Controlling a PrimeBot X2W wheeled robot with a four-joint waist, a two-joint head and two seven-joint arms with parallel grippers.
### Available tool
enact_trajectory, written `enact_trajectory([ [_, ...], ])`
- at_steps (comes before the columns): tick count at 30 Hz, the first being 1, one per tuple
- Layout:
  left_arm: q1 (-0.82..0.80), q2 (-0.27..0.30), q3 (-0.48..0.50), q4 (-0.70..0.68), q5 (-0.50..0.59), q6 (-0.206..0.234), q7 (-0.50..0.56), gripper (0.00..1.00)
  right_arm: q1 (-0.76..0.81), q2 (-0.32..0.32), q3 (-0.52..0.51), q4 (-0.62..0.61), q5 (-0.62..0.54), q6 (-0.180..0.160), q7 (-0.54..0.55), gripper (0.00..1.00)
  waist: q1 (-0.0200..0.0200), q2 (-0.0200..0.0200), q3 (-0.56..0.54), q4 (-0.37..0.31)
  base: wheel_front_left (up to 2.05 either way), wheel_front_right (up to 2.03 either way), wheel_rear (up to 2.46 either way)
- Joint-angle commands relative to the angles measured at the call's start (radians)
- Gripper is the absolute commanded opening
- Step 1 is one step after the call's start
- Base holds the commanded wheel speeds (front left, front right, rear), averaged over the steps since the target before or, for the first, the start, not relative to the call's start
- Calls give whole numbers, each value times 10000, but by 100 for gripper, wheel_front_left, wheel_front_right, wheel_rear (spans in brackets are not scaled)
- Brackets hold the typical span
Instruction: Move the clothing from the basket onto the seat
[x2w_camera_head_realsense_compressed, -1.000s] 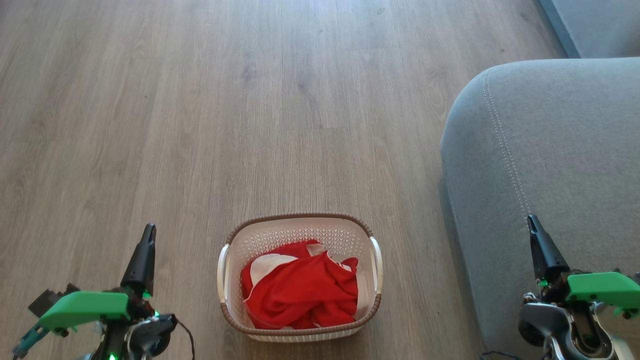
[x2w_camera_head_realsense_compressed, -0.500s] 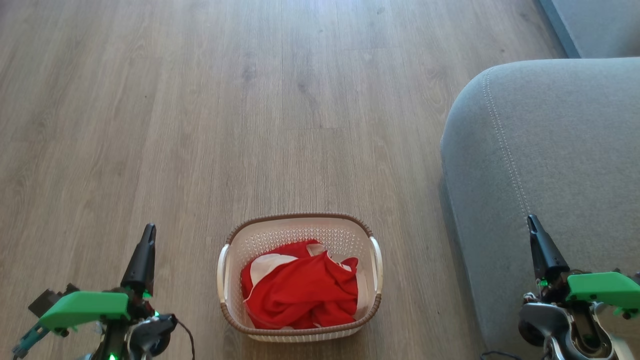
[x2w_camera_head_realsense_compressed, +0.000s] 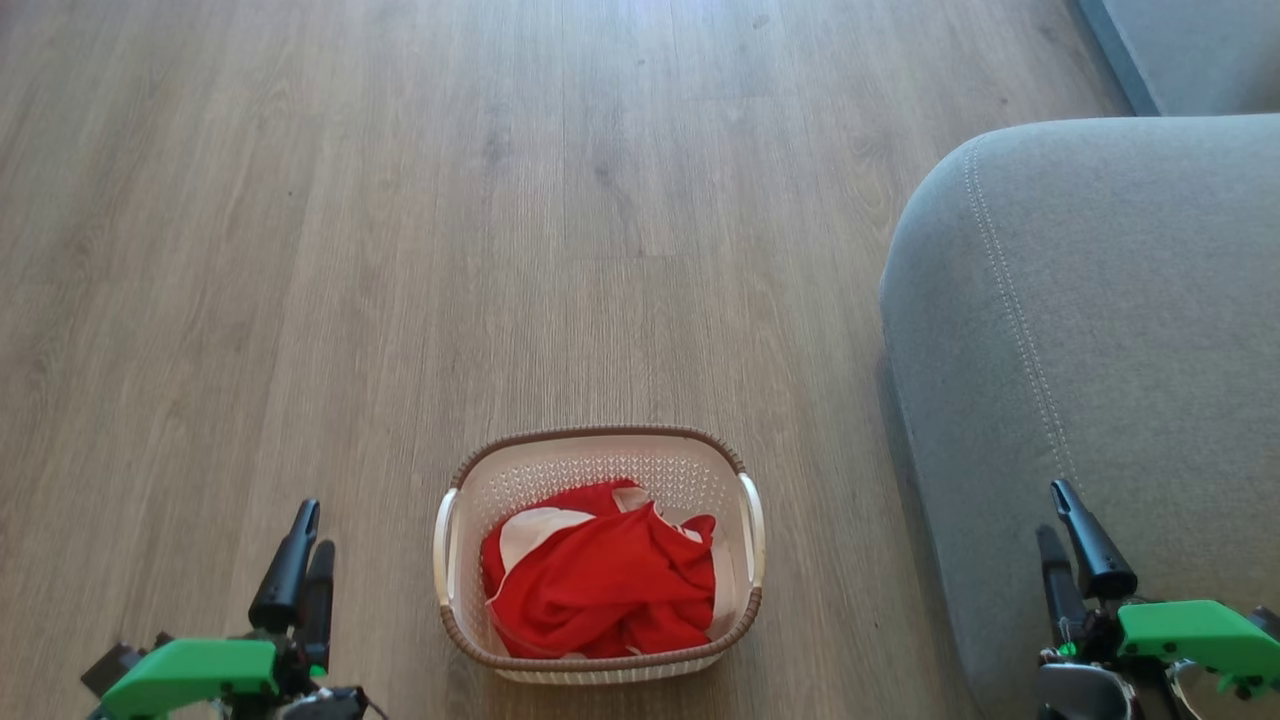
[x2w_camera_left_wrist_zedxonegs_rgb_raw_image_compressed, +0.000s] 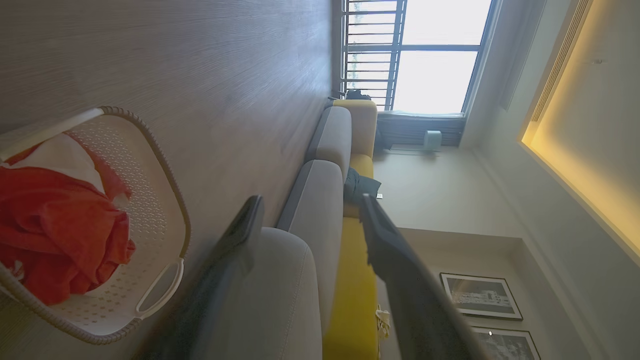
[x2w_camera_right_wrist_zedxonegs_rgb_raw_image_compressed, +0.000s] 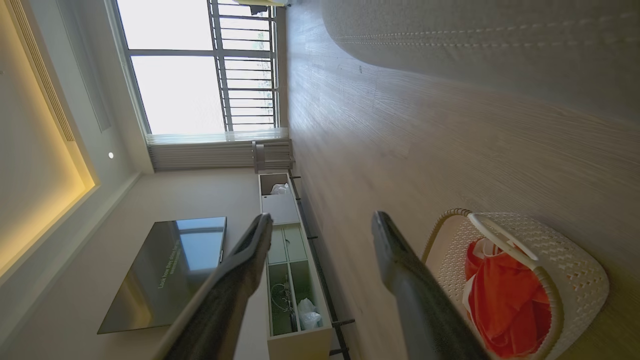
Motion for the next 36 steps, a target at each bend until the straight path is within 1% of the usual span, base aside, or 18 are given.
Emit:
enact_trajectory([
  [1, -434, 48, 76, -358, 116, -14, -107, 100, -415, -9, 8, -401, -157, 0, -119, 100, 0, 0, 1, -4, 0, 0, 0],
  [13, -510, 61, 369, -486, 653, -24, -429, 100, -519, -4, -60, -580, -737, 0, -442, 100, 0, 0, 10, -27, 0, 0, 0],
  [21, -602, 70, 496, -728, 1159, -31, -663, 100, -711, -3, -424, -810, -1721, 0, -678, 100, 0, 0, 25, -28, 0, 0, 0],
  [27, -690, 78, 577, -1130, 1771, -37, -868, 100, -862, -3, -439, -1540, -3111, 0, -884, 100, 0, 0, 61, -10, 0, 0, 0],
  [30, -748, 81, 686, -1354, 2086, -39, -956, 100, -905, -2, -466, -1693, -3436, 0, -972, 100, 0, 0, 65, 9, 0, 0, 0],
  [36, -850, 88, 961, -1694, 2722, -45, -1131, 100, -995, -2, -289, -2152, -4606, 0, -1147, 100, 0, 0, 79, 38, 0, 0, 0],
])
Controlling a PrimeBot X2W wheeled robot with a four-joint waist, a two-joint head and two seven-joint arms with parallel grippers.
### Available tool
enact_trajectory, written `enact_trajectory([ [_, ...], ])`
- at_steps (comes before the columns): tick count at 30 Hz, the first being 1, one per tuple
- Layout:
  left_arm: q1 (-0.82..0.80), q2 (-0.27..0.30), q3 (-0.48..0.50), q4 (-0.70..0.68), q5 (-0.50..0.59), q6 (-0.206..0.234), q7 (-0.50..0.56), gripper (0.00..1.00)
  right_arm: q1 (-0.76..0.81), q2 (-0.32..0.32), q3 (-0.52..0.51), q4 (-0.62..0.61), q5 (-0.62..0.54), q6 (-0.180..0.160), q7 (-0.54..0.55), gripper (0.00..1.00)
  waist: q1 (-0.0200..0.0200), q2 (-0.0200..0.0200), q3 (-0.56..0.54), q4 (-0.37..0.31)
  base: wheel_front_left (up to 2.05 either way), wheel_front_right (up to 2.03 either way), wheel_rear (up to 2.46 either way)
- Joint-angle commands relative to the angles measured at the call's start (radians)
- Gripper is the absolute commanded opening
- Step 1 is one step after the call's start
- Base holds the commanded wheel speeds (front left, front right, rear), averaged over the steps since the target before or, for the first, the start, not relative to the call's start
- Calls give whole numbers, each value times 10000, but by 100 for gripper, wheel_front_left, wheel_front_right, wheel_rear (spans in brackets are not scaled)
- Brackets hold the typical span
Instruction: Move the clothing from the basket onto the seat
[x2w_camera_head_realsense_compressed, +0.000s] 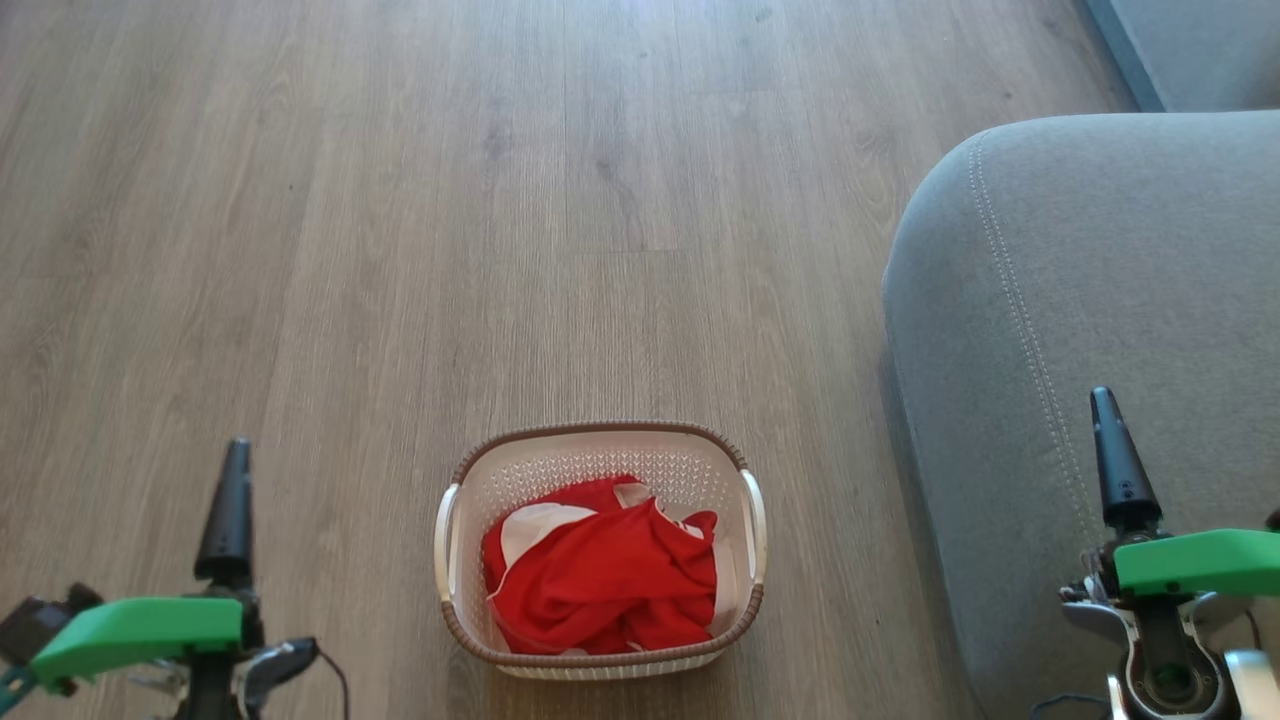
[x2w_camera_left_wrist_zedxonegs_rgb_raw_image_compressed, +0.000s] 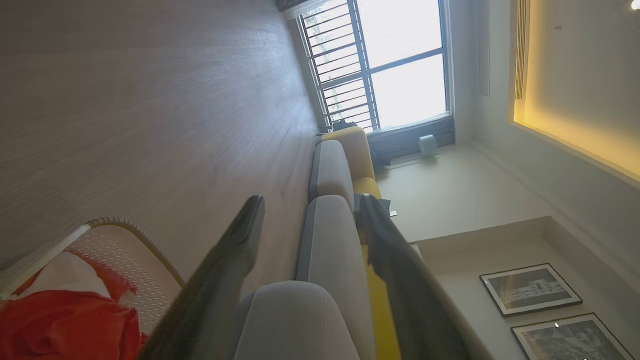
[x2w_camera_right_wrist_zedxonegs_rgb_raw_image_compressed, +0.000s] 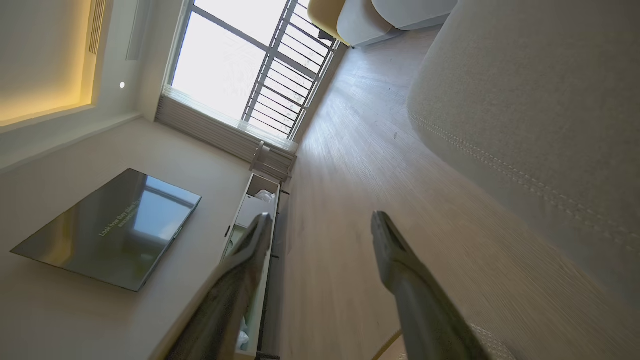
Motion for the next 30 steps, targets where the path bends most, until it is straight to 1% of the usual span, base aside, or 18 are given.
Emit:
enact_trajectory([
  [1, -576, 89, 364, -521, 339, -37, -132, 100, -593, -42, 98, -550, -482, 0, -141, 100, -1, -1, 5, 8, 0, 0, 0],
  [5, -673, 93, 531, -846, 1000, 120, -249, 100, -647, -41, 193, -829, -1119, 0, -259, 100, -1, -1, 13, 25, 0, 0, 0],
  [14, -676, 103, 136, -1851, 2329, 862, -513, 100, -808, -45, 380, -1518, -2825, 0, -523, 100, -1, -1, 33, 80, 0, 0, 0],
  [19, -712, 109, -173, -2436, 3242, 1398, -659, 100, -900, -50, 552, -1843, -3764, 0, -670, 100, -1, -1, 64, 109, 0, 0, 0],
  [20, -712, 109, -173, -2436, 3242, 1398, -659, 100, -900, -50, 552, -1843, -3764, 0, -670, 100, -1, -1, 64, 109, 0, 0, 0],
  [25, -726, 115, -632, -2963, 4322, 2107, -806, 100, -976, -56, 658, -2150, -4552, 0, -818, 100, -1, -1, 74, 142, 0, 0, 0],
  [27, -696, 117, -825, -3068, 4503, 2415, -864, 100, -1004, -67, 713, -2256, -4876, 0, -876, 100, -1, -1, 73, 148, 0, 0, 0],
  [30, -684, 120, -1034, -3198, 4818, 2547, -951, 100, -1032, -88, 813, -2399, -5353, 0, -964, 100, -1, -1, 76, 150, 0, 0, 0],
])
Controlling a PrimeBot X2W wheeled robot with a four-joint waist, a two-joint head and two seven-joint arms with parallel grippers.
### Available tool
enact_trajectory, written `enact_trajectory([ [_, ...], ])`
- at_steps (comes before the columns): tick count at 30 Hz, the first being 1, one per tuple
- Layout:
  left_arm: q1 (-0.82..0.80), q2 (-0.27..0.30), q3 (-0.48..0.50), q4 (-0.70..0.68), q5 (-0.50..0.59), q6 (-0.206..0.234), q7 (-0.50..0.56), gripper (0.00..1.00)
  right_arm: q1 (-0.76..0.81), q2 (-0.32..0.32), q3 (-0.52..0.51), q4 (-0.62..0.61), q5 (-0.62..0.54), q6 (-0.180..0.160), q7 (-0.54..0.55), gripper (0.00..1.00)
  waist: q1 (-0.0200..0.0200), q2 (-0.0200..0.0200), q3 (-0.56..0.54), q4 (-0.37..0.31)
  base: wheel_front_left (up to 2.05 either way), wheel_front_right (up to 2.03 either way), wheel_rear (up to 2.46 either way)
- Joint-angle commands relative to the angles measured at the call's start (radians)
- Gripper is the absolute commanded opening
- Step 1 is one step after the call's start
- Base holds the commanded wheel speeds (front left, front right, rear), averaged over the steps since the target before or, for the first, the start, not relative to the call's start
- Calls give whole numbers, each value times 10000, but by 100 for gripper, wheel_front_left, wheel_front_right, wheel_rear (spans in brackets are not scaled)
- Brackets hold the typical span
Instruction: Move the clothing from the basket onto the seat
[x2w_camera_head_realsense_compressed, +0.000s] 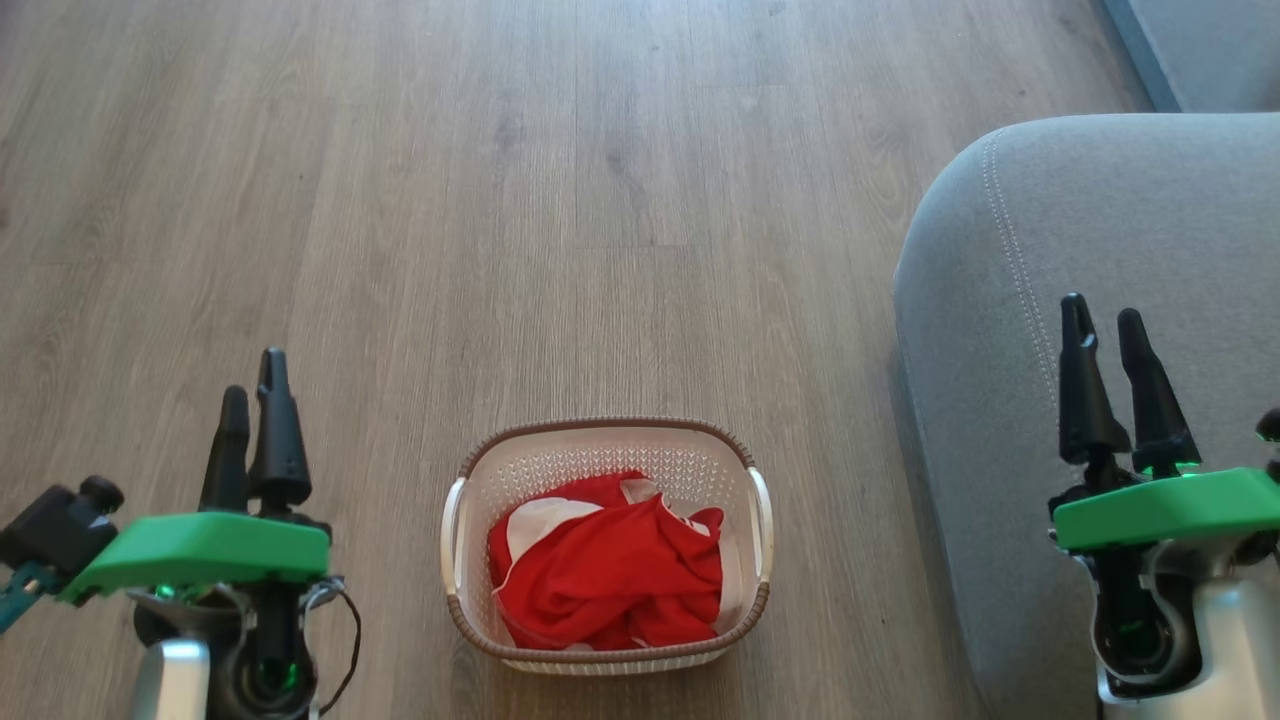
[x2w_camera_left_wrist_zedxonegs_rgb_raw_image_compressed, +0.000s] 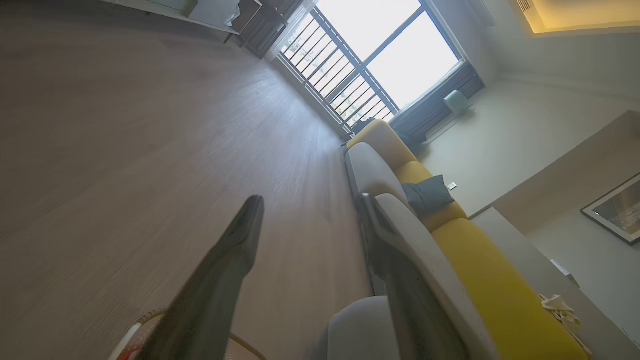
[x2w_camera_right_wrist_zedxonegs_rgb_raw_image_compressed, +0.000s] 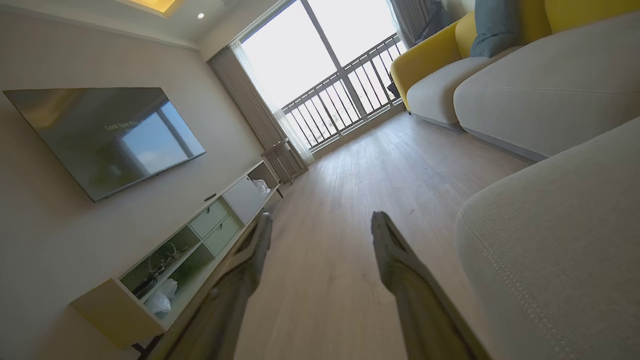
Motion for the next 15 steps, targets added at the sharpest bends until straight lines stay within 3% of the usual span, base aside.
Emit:
enact_trajectory([
  [1, -493, 110, 92, -491, 326, 78, -94, 100, -596, -104, 180, -503, -350, 0, -167, 100, -1, 0, 0, 0, 0, 0, 0],
  [9, -448, 119, -645, -483, 1993, 354, -329, 100, -521, -148, 459, -396, -1451, 0, -402, 100, -1, 0, -24, -31, 0, 0, 0],
  [15, -544, 126, -1377, -639, 3272, 1088, -504, 100, -555, -208, 621, -496, -2316, 0, -578, 100, -1, 0, 13, -44, 0, 0, 0],
])
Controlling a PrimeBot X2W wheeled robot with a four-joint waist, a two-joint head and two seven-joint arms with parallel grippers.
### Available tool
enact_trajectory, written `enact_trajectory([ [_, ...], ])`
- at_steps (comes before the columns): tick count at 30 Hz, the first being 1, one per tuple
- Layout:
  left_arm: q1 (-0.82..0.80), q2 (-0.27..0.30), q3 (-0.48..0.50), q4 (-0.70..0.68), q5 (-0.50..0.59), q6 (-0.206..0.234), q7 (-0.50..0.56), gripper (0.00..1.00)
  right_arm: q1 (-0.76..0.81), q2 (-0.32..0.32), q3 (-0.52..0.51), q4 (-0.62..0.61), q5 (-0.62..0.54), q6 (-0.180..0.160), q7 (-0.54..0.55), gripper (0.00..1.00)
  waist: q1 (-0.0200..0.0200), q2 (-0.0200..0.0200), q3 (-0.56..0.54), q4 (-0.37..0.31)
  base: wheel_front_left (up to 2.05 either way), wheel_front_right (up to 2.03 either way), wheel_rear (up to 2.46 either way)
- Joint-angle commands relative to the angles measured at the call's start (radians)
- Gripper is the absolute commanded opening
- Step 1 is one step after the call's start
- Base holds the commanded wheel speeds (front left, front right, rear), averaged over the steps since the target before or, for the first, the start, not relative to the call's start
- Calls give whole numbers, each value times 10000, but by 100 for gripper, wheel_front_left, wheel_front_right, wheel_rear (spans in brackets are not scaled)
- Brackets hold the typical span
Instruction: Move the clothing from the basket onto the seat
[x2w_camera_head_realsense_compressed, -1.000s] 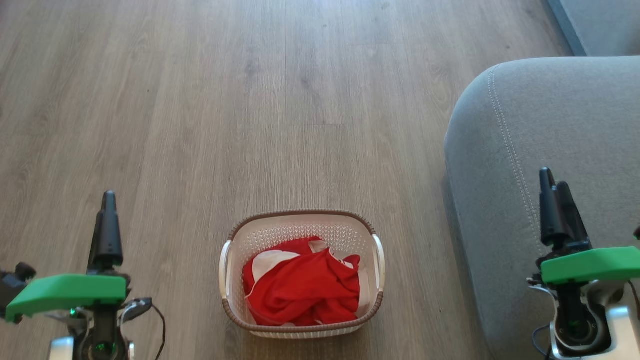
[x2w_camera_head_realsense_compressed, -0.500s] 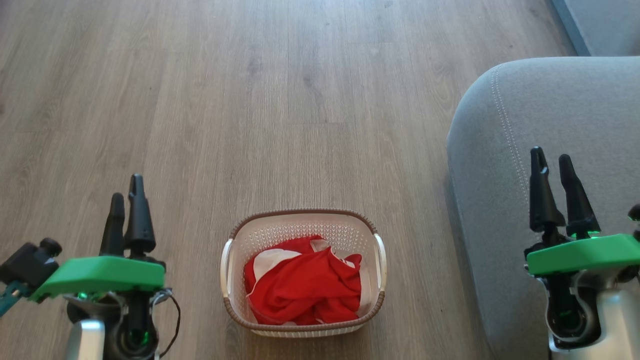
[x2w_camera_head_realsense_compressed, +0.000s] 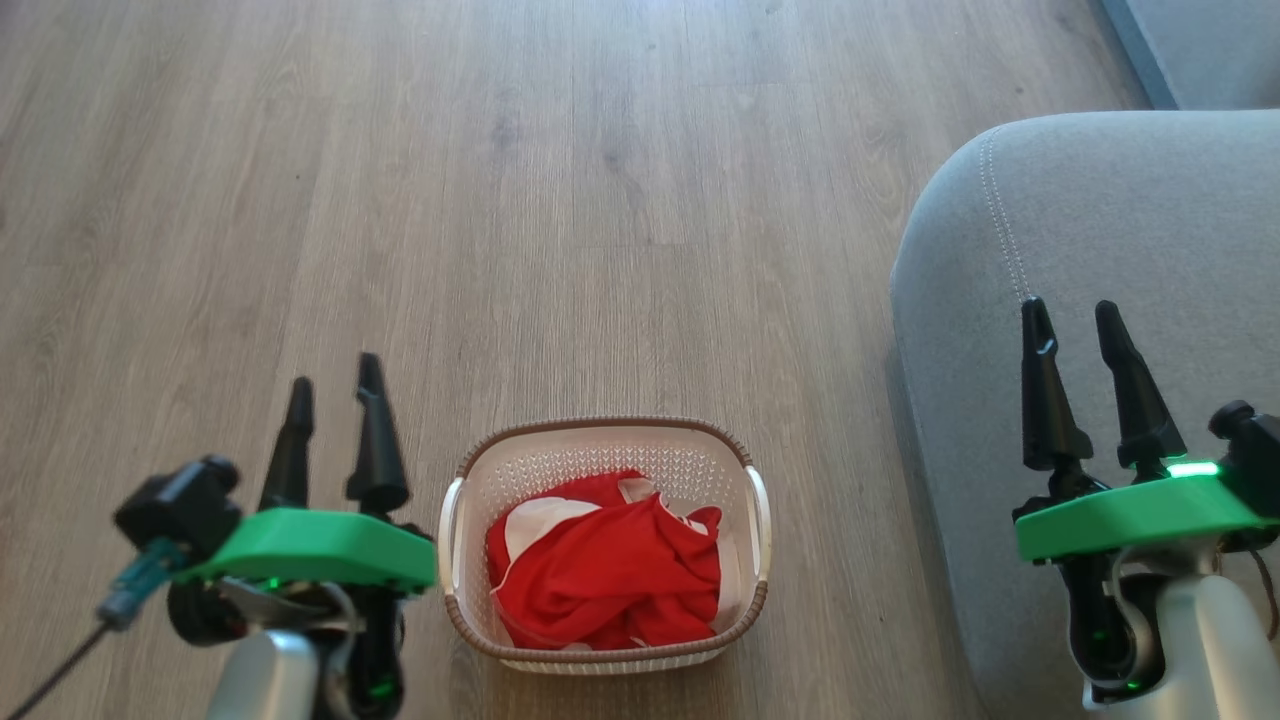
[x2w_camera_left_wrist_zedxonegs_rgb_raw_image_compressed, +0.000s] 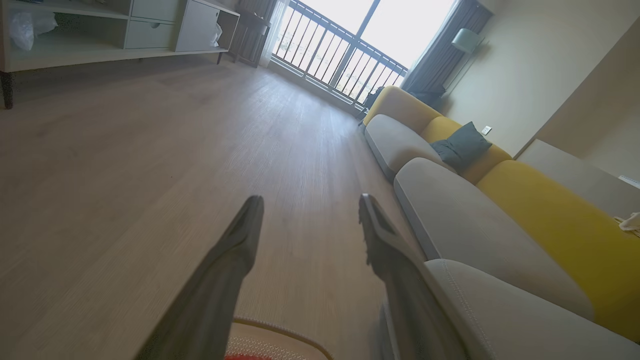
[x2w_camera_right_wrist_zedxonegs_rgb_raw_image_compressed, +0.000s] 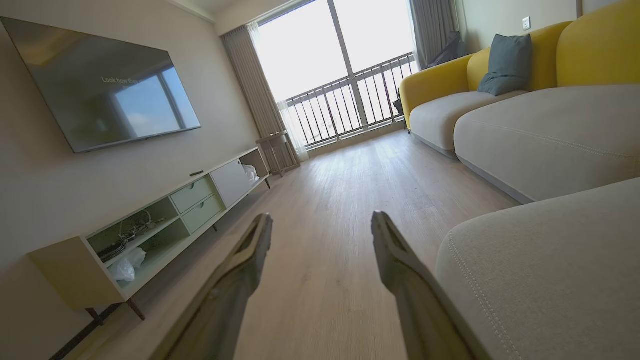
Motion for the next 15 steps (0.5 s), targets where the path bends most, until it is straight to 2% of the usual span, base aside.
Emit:
enact_trajectory([
  [1, -540, 96, 60, -454, 335, 133, -156, 100, -548, -195, 232, -468, -330, 0, -134, 100, -1, 0, 2, 0, 0, 0, 0],
  [4, -515, 100, -286, -285, 753, 328, -244, 100, -488, -193, 311, -309, -627, 0, -222, 100, -1, 0, -14, -5, 0, 0, 0],
  [15, -559, 115, -1413, 636, 2809, 508, -565, 100, -322, -105, 417, 542, -1598, 0, -545, 100, -1, 0, -113, -53, 0, 0, 0],
])
